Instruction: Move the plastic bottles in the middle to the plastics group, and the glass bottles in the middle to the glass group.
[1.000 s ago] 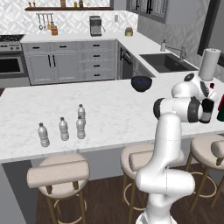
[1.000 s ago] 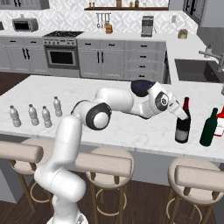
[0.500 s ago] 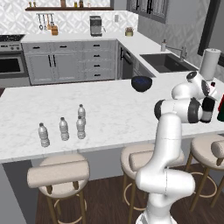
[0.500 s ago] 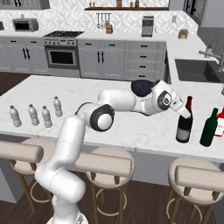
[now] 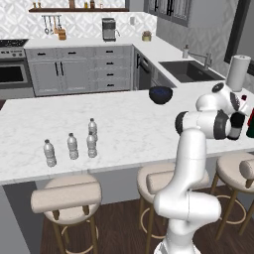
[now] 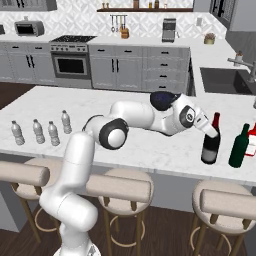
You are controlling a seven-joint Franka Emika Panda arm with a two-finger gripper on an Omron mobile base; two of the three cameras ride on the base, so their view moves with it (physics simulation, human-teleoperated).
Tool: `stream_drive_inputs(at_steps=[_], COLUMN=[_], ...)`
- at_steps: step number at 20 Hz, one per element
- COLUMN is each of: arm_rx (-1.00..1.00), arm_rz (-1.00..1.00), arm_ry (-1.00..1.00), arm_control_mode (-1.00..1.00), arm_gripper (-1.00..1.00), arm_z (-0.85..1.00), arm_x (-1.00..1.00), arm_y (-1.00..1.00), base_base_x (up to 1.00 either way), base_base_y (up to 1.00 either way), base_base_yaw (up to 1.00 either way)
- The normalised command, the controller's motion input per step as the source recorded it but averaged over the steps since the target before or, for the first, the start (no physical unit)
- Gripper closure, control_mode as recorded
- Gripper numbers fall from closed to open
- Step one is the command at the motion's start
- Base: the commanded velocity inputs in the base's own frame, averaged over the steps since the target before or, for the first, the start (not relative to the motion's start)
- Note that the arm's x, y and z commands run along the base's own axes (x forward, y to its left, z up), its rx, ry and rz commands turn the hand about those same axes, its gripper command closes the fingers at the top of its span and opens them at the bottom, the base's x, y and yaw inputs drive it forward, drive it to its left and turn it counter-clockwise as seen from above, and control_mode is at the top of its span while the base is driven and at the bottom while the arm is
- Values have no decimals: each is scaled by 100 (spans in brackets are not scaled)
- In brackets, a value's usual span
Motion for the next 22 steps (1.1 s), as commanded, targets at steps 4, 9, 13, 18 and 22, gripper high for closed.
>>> stream_drive_inputs(at_steps=[4,9,13,18,22], arm_rx=[-7,-1,0,0,0], arm_rz=[0,0,0,0,0], arm_ry=[0,0,0,0,0], arm_control_mode=[-100,-100,-100,-100,-100], arm_gripper=[100,100,-100,-100,-100], arm_z=[-47,-32,-21,-6,0], arm_x=[-18,-4,-7,0,-10], arm_y=[14,2,-6,-1,-1], base_base_x=[0,0,0,0,0], base_base_y=[0,0,0,0,0], base_base_yaw=[0,0,0,0,0])
